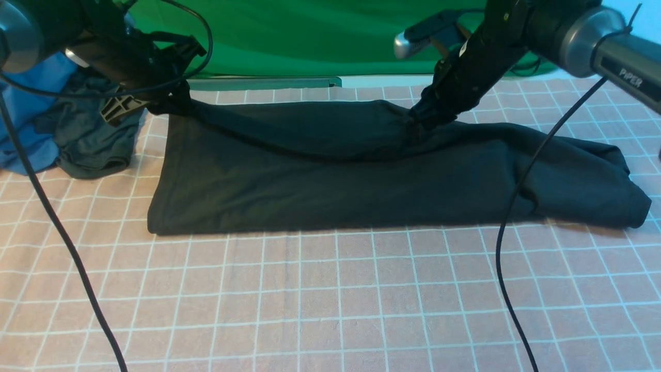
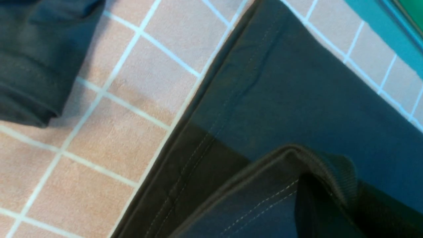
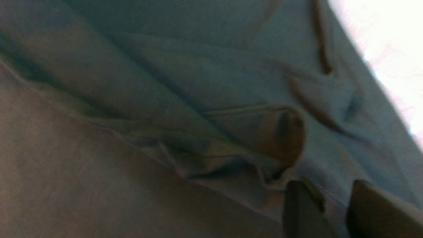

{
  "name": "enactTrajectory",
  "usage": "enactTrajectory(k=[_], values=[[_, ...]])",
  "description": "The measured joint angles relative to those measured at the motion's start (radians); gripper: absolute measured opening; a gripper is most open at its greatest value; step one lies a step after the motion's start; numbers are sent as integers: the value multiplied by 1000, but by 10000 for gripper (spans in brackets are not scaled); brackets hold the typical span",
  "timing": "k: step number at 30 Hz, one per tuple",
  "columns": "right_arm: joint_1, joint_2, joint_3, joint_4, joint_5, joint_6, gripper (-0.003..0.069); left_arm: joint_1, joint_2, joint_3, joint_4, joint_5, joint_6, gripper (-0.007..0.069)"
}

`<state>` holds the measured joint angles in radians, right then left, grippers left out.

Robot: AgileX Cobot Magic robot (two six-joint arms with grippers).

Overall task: Fold a long-sleeved shirt over a pink coffee tablecloth.
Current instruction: 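Fold the black garment in half by bringing its near edge over to the far edge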

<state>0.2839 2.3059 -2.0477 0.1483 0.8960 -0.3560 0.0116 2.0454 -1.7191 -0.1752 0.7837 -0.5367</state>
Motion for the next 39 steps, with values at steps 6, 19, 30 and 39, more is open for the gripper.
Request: enactTrajectory(k=[6, 19, 30, 39], values=[[14, 52, 0, 3, -48, 37, 355, 0, 0, 0, 1, 2, 0, 43], [15, 84, 0, -16, -135, 72, 46, 0, 0, 0, 3, 2, 0, 43], [-4, 10, 0, -23, -126, 71, 38, 8, 0, -51, 3, 47, 0, 43], [-8, -5, 0, -22, -118, 101, 57, 9, -3, -86, 4, 47, 0, 43]])
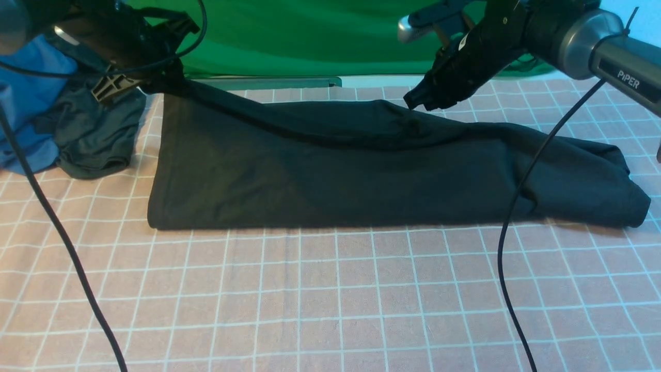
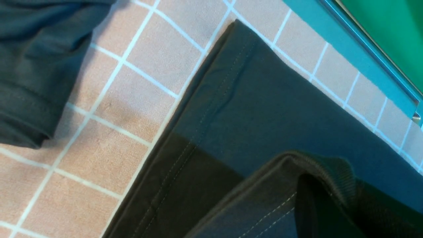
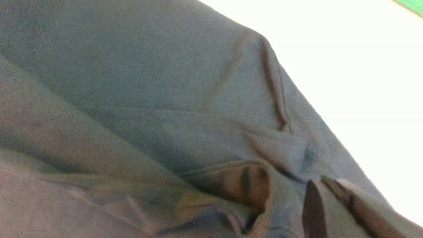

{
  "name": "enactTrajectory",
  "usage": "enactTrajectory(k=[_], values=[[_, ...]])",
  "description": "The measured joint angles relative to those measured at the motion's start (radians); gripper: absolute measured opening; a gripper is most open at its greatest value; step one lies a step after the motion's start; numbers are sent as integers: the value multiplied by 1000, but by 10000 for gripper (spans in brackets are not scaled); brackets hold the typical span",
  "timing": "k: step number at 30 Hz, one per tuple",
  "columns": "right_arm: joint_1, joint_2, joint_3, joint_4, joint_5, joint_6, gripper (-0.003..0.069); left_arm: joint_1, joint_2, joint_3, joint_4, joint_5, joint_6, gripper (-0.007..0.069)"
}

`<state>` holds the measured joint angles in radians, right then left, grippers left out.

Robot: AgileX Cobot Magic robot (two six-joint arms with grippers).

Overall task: Fold a long-sleeved shirt over a pink coffee tablecloth.
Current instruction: 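Fold the black garment in half by bringing its near edge over to the far edge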

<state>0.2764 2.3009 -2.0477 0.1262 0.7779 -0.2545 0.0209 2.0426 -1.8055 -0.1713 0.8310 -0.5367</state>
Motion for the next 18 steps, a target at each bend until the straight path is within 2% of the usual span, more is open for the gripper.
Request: enactTrajectory(k=[4, 6, 8, 13, 16, 18], values=[[1, 17, 0, 16, 18, 33, 232, 0, 9, -2, 4, 3, 0, 43], [3, 29, 0, 27, 24, 39, 304, 0, 16, -2, 4, 8, 0, 43], [8, 44, 0, 29, 29, 41, 346, 0, 23, -2, 5, 14, 0, 43], [14, 69, 0, 33, 25, 41, 341, 0, 27, -2, 6, 19, 0, 43], [14, 79, 0, 33, 17, 41, 285, 0, 27, -2, 7, 19, 0, 43], [14, 88, 0, 33, 12, 39, 197, 0, 27, -2, 10, 22, 0, 43]])
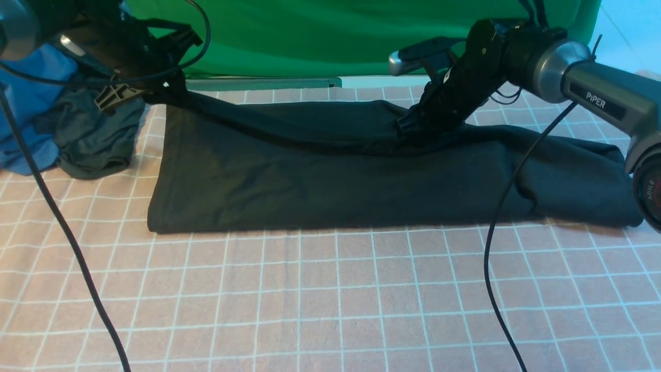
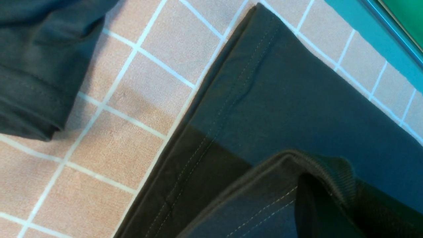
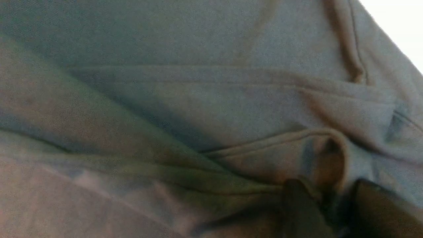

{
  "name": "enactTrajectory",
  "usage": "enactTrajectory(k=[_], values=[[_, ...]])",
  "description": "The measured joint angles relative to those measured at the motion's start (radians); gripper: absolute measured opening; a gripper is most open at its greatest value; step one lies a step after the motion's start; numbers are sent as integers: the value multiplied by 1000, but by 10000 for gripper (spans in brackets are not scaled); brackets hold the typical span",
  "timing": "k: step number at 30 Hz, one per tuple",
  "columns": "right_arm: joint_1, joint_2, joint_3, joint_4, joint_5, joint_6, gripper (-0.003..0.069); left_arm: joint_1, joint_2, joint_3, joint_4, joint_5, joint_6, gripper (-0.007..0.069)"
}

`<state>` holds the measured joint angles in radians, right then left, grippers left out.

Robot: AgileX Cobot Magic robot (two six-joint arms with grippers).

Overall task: Fold a long-sleeved shirt over a pink coffee tablecloth.
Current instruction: 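Fold the black garment in half by bringing its near edge over to the far edge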

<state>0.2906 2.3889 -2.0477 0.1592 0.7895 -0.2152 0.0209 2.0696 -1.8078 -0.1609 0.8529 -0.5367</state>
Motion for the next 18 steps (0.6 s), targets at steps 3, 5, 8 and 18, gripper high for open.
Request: enactTrajectory(k=[3, 5, 8, 18], values=[[0, 7, 0, 0, -9, -24, 69, 0, 0, 0, 0, 0, 0, 43], [0, 7, -1, 0, -10, -26, 55, 0, 0, 0, 0, 0, 0, 43], [-4, 1, -11, 0, 6, -28, 48, 0, 0, 0, 0, 2, 0, 43], [-50, -39, -138, -1, 49, -31, 49, 15, 0, -16, -13, -25, -5, 43]])
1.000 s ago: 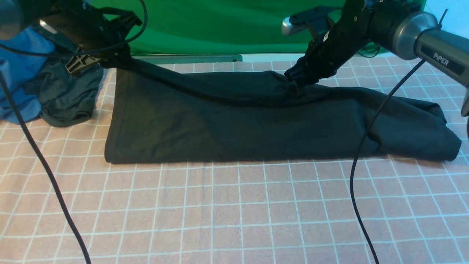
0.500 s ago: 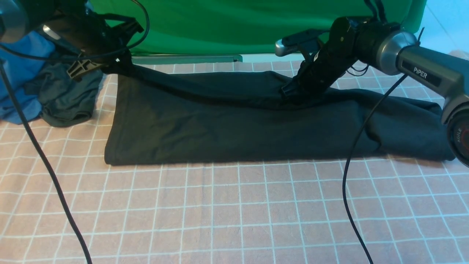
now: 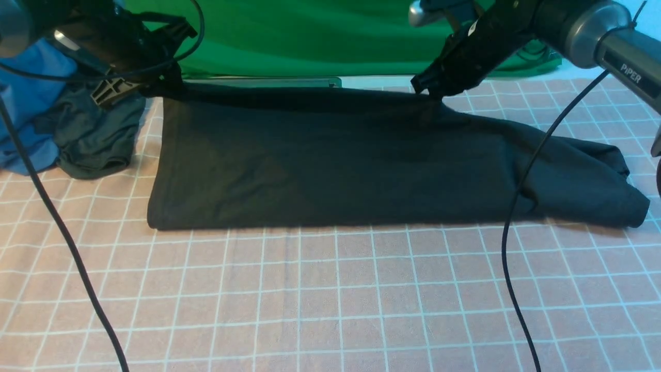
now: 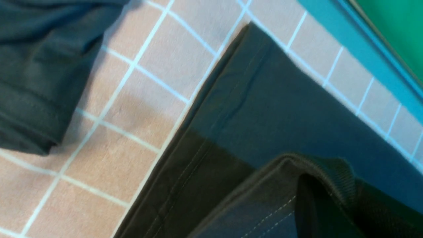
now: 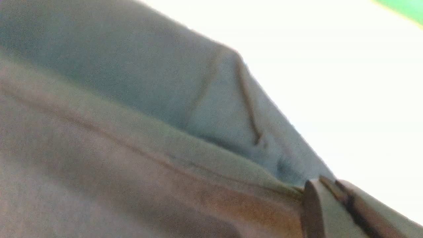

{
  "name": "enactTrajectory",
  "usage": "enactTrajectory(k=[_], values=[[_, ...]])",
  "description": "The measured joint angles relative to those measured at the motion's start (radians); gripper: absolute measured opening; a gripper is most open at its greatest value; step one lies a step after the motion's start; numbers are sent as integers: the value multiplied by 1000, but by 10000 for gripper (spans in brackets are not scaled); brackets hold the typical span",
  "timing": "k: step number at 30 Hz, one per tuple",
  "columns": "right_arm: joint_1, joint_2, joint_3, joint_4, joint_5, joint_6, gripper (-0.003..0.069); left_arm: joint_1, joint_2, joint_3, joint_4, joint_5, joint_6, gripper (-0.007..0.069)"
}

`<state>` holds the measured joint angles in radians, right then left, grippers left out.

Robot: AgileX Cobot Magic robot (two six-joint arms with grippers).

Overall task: Fold a long-sleeved shirt over a pink coffee tablecloth.
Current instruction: 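Fold the black garment in half by bringing its near edge over to the far edge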

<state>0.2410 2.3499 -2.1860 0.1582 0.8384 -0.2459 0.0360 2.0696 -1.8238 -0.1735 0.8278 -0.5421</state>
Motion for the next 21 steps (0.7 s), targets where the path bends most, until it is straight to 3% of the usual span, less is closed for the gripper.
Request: enactTrajectory(k=[21], values=[[10, 91, 0, 1, -316, -1, 56, 3, 112, -4, 35, -256, 20, 55]])
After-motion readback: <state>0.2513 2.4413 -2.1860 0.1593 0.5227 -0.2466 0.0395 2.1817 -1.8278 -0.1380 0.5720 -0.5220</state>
